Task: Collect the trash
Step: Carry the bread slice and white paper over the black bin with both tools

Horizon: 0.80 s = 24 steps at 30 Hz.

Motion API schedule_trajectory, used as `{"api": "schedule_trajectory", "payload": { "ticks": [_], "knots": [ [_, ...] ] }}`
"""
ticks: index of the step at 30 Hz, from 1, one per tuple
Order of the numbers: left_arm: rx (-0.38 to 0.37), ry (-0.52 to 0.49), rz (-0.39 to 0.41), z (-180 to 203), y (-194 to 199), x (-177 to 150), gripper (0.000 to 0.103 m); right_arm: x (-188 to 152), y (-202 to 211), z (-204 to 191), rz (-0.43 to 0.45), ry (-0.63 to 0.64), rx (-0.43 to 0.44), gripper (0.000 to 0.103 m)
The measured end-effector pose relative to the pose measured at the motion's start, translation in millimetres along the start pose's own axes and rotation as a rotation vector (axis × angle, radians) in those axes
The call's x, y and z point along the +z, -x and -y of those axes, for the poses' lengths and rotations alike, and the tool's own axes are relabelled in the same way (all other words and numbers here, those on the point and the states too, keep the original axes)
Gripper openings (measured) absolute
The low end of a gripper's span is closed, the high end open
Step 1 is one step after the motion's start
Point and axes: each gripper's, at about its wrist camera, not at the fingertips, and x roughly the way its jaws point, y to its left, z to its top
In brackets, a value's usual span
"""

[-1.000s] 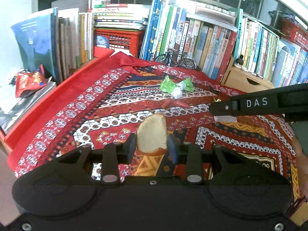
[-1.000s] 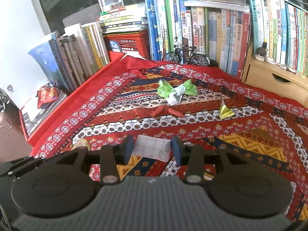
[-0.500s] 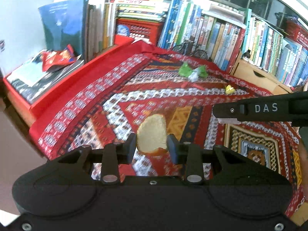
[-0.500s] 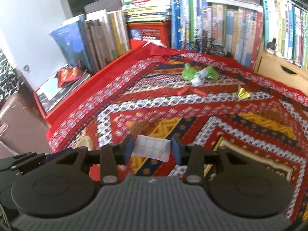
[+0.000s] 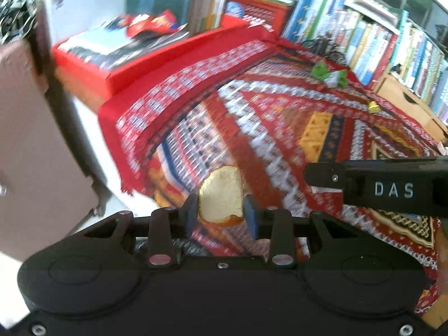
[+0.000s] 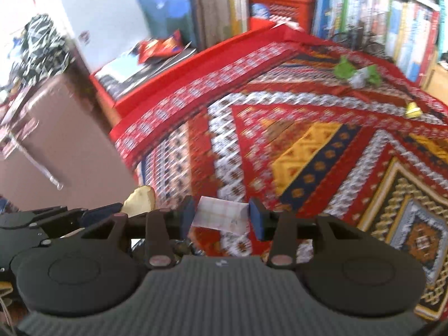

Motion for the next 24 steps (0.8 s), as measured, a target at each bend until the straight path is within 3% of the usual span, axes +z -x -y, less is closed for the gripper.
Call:
{"api": "schedule_trajectory", "payload": {
  "ticks": [13,24],
  "knots": [
    [0.073,0.131,-0.107,-64,-26,-64,0.033,-48,-45,-63,-0.079,0.131,0.077,0.047],
    [0.121,0.227,-0.188,-102,-62,-119,0.033,-91,-88,-88,-0.138,0.200,0.130,0.047]
  ]
}}
